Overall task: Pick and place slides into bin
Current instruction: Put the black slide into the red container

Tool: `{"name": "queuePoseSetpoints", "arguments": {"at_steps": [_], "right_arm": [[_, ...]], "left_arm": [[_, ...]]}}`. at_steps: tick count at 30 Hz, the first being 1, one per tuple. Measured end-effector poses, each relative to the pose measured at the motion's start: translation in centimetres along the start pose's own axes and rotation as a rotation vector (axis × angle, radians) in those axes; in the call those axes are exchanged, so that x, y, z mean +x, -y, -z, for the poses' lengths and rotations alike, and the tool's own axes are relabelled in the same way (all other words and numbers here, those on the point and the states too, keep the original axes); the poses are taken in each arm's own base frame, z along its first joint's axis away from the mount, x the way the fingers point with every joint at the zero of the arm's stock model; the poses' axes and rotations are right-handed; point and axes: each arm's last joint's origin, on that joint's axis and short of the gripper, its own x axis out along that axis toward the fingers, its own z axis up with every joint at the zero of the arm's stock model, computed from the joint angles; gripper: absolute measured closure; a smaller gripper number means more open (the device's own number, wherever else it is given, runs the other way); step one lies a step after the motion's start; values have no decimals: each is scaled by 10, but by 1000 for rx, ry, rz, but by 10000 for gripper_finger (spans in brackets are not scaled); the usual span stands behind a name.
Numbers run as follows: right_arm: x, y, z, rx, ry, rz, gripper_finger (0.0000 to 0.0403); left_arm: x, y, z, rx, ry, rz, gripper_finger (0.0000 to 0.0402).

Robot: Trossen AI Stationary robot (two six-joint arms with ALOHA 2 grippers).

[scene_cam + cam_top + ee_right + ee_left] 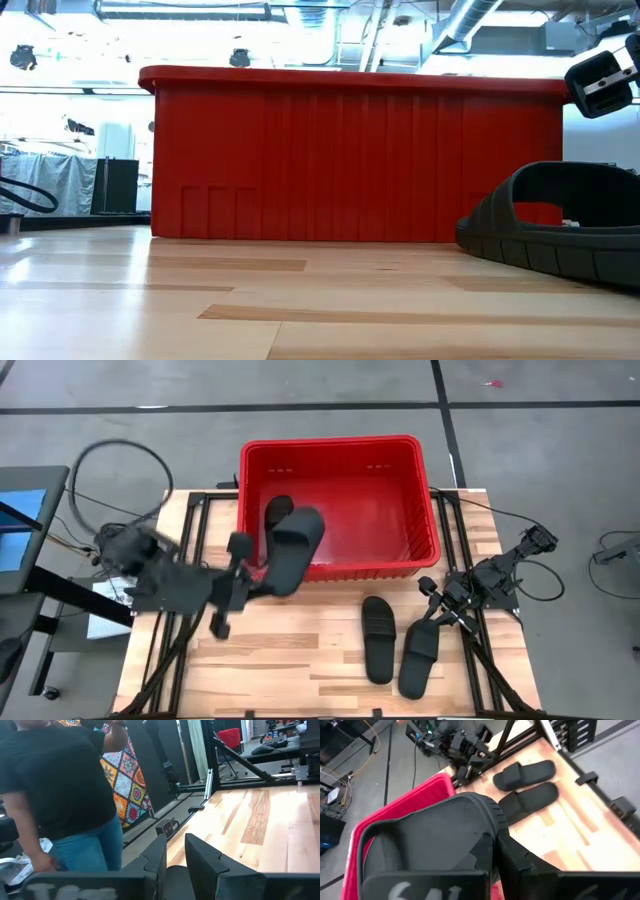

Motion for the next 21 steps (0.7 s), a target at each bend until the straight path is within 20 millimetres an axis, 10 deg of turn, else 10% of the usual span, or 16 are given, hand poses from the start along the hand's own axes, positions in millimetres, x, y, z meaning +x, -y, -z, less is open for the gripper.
{"name": "queuePoseSetpoints", "arguments": {"at_steps": [8,21], "right_arm": [[0,0,0,0,0,0,340],[0,0,0,0,0,0,340]], "left_arm": [[16,-69,23,18,-24,32,401],[109,-167,113,-115,-56,129,401]]}}
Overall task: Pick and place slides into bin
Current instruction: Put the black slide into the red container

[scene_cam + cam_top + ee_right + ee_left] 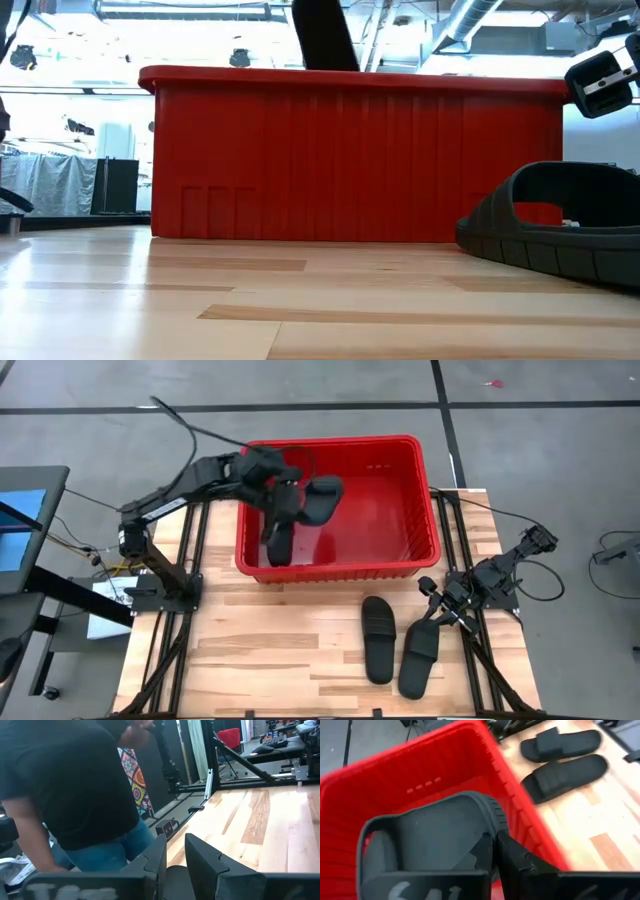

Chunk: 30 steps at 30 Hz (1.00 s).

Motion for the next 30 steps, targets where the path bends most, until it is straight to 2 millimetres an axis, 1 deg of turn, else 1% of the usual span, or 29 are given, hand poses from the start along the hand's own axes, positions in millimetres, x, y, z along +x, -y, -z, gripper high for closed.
{"name": "queuePoseSetpoints", "arguments": {"at_steps": [3,6,11,13,18,23,30], "right_arm": [[0,0,0,0,0,0,340],[0,0,0,0,0,0,340],[0,0,0,0,0,0,340],[0,0,0,0,0,0,340],[0,0,0,0,0,0,340],[0,0,0,0,0,0,340],[0,0,0,0,0,0,340]], "left_arm": [[24,-17,25,-33,2,-1,401],[45,-27,48,-50,11,-13,401],[65,-42,78,-50,29,-68,401],[71,-45,90,-29,4,-106,401],[91,-44,121,-44,-47,-137,401],[109,-33,148,-48,-127,-141,401],[124,-15,175,-74,-220,-93,401]]}}
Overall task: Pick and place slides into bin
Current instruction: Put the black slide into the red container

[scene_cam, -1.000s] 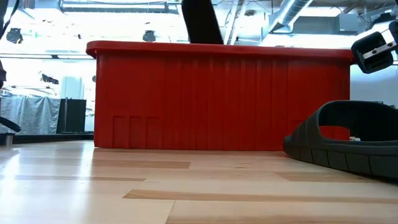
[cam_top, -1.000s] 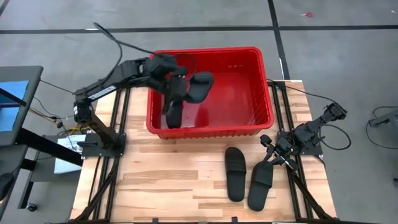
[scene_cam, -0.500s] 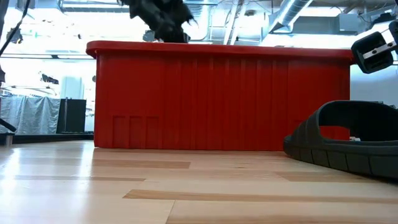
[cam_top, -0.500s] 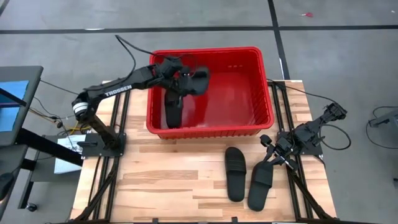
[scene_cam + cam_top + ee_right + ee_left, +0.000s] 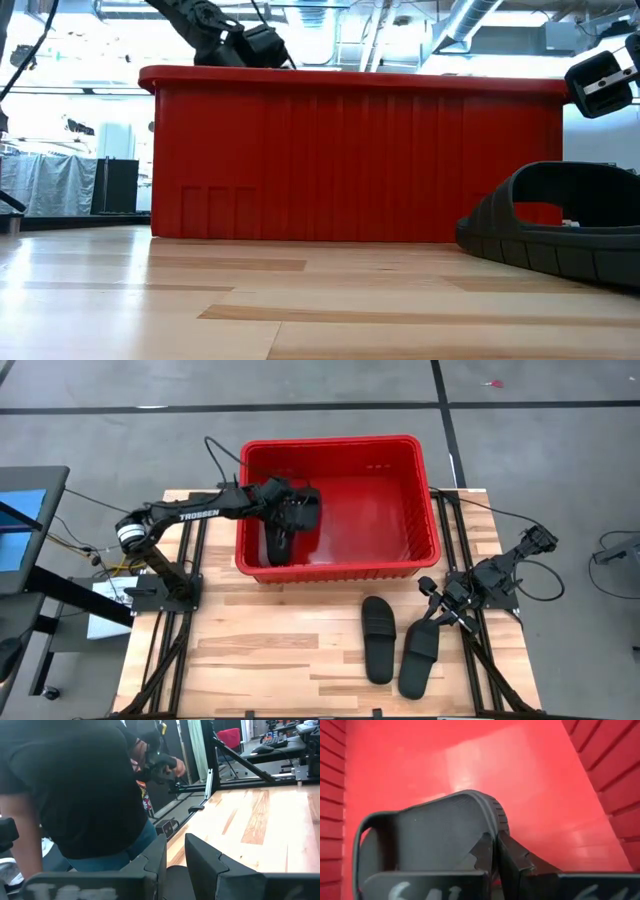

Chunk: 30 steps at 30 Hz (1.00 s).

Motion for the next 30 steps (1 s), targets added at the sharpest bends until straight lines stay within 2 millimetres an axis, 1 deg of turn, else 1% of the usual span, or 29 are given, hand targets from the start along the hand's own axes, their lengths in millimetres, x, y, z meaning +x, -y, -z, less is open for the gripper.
{"name": "queuePoseSetpoints", "arguments": {"at_steps": [5,11,22,25,30], "right_arm": [[0,0,0,0,-1,0,340],[0,0,0,0,0,0,340],[0,0,0,0,0,0,340],[0,0,0,0,0,0,340],[0,0,0,0,-1,0,340]], "left_arm": [[9,10,8,5,-13,17,401],[16,21,10,2,-8,33,401],[18,22,11,-7,8,58,400],[18,22,11,-10,8,60,388],[18,22,11,-14,8,64,350]]}}
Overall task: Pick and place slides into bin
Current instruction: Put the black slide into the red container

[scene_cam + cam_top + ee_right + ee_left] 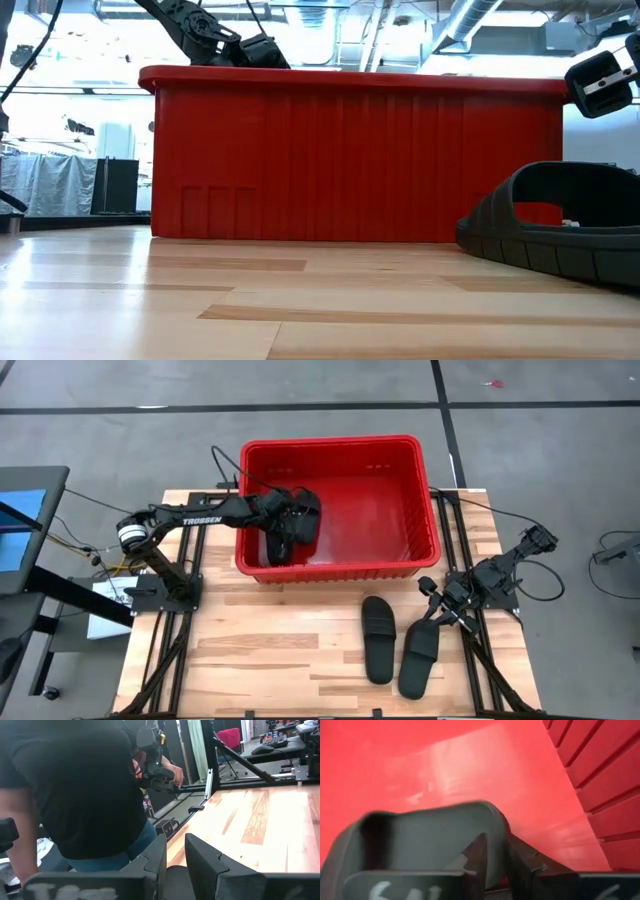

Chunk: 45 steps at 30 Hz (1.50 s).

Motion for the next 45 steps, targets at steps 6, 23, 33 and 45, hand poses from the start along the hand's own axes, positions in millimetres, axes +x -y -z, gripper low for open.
{"name": "queuePoseSetpoints", "arguments": {"at_steps": [6,23,33,45], "right_arm": [[0,0,0,0,1,0,340],[0,0,0,0,1,0,340],[0,0,0,0,1,0,340],[0,0,0,0,0,0,340]], "left_arm": [[0,0,0,-19,-5,4,304],[-28,-20,-34,-59,-3,-91,280],[-139,-43,-99,-306,298,-47,280],[-245,51,-91,-351,823,34,300]]}}
